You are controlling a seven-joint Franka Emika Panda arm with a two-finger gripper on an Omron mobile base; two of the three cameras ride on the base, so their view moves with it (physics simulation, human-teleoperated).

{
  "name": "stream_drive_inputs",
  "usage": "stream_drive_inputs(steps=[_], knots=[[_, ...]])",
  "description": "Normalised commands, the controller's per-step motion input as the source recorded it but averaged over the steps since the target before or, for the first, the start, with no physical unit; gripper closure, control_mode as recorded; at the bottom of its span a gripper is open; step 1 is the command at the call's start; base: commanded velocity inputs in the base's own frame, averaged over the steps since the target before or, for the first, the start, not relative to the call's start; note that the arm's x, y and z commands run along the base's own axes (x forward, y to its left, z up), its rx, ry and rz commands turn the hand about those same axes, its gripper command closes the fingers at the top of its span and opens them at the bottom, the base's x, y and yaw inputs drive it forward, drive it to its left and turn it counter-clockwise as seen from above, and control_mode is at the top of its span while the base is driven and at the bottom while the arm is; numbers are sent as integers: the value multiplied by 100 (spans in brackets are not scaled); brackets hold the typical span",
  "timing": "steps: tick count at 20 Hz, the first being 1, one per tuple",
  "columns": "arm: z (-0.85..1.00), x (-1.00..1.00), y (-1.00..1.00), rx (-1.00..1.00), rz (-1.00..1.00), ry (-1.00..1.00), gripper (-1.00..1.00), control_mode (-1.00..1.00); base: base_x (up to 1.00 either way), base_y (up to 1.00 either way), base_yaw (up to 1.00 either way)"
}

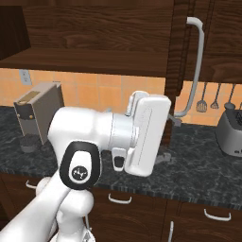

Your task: Pick the kettle from the counter and place it on the tray. Then pick the mug from the cabinet and place it on the tray. Then close the cabinet doors.

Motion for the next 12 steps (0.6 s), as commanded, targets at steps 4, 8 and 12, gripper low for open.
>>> stream_drive_inputs(steps=[4, 8, 12], knots=[[1, -30, 0, 0, 0, -14, -100, -100, 0, 0, 0], [15, -22, -9, 0, 0, -15, -100, -100, 0, 0, 0], [22, 7, -16, -2, 0, -6, -100, -100, 0, 0, 0]])
